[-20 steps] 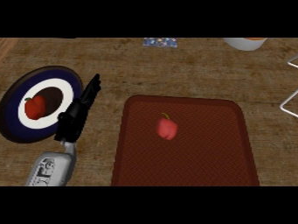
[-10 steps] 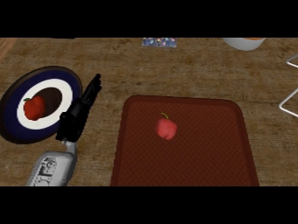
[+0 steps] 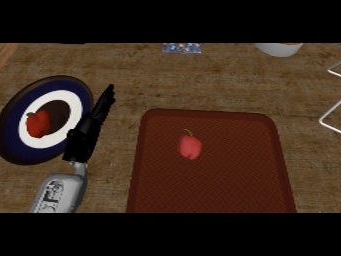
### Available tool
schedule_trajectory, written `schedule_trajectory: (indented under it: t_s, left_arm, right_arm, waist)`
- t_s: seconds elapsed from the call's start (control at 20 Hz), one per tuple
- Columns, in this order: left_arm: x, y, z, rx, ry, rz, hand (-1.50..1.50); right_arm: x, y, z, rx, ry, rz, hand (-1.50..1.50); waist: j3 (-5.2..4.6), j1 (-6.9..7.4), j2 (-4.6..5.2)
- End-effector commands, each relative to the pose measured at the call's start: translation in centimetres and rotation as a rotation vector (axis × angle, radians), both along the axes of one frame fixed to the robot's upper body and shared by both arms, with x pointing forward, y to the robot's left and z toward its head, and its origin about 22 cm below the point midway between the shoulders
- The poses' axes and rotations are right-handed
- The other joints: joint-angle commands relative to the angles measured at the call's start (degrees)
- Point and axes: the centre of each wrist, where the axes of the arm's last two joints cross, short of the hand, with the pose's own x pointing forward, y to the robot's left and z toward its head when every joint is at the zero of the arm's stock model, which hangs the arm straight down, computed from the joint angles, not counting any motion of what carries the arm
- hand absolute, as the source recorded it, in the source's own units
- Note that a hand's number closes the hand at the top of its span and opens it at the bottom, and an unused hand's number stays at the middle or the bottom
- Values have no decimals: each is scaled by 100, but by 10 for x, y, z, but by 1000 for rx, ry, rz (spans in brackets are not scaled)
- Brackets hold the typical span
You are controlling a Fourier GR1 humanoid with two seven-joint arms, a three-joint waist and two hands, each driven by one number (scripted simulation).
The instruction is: Pick the squash from the tray and place it in the tiered shelf
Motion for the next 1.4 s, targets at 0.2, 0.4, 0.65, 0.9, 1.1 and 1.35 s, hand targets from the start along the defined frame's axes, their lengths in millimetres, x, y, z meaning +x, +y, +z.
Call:
schedule_trajectory:
  t_s: [0.2, 0.4, 0.65, 0.9, 1.1, 1.35]
  left_arm:
    - [7, -1, -3, -6, -1, 5, 0]
    - [-9, 13, -7, 1, -1, 1, 0]
    - [7, 7, 5, -6, -1, -6, 0]
    - [9, 8, 11, -9, 7, 1, 0]
    - [-4, 1, -5, -3, 8, -5, 0]
    - [5, -3, 6, -7, 1, -13, 0]
  right_arm:
    - [2, -18, -24, -74, 25, -95, -150]
    - [1, -24, -9, 46, 58, -84, -150]
    - [3, -23, -4, 140, 101, 24, -150]
    - [1, -23, 16, 145, 143, 96, -150]
    - [-4, -29, 21, 222, 153, 111, -150]
    - [-10, -34, 46, 458, 154, 92, -150]
  waist:
    - [6, -32, 33]
    - [7, 50, 11]
    - [12, -12, 30]
    - [11, -51, 15]
    - [16, -13, 24]
    - [15, 49, 38]
